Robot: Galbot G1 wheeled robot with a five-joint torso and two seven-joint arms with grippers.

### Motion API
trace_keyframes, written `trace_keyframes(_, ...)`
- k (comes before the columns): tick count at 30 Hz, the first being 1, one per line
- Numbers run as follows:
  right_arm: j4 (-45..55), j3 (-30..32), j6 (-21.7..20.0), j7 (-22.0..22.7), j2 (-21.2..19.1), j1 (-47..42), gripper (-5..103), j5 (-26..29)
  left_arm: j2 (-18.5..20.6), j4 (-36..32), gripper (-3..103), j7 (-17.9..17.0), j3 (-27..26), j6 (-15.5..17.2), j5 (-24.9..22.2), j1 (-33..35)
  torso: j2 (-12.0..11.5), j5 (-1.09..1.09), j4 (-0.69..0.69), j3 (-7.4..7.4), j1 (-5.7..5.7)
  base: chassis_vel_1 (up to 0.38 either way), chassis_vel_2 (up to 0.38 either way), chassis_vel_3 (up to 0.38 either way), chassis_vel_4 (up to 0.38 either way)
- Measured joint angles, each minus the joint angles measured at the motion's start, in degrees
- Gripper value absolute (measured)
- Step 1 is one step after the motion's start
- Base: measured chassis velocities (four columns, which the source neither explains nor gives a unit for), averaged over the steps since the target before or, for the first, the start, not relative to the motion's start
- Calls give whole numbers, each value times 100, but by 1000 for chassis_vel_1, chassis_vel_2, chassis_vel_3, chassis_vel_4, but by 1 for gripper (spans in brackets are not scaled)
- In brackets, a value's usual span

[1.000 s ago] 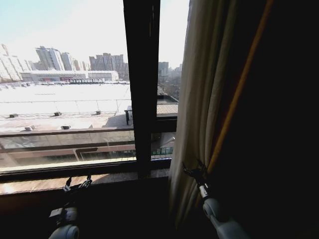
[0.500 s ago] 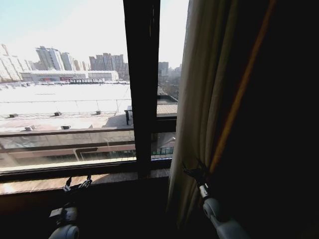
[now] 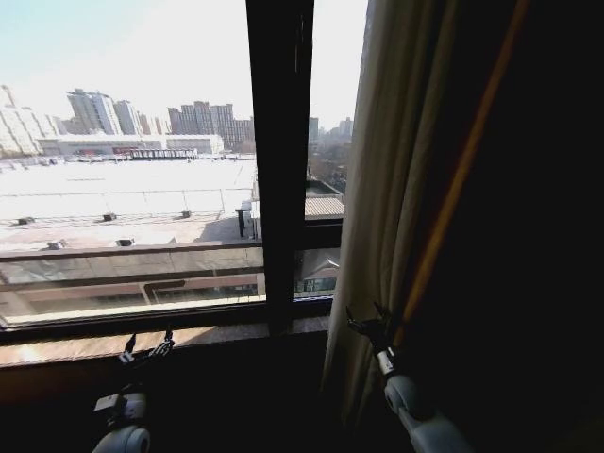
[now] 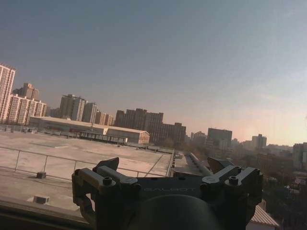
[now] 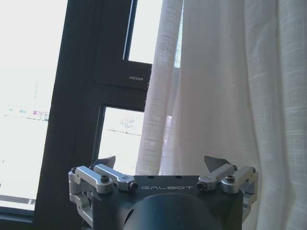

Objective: Open the curtains by pulling them apart, changing their state from closed to fully open.

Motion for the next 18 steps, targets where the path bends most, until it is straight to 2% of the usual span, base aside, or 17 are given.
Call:
trace_keyframes(9, -4, 0, 0, 3, 0, 3, 100, 0, 0, 0, 100, 0, 0, 0, 0, 0, -1, 2, 0, 1, 1, 280, 310, -308, -310)
trace_keyframes(18, -4, 0, 0, 3, 0, 4, 100, 0, 0, 0, 100, 0, -1, 0, 0, 0, -1, -1, 0, 1, 1, 354, 369, -370, -366)
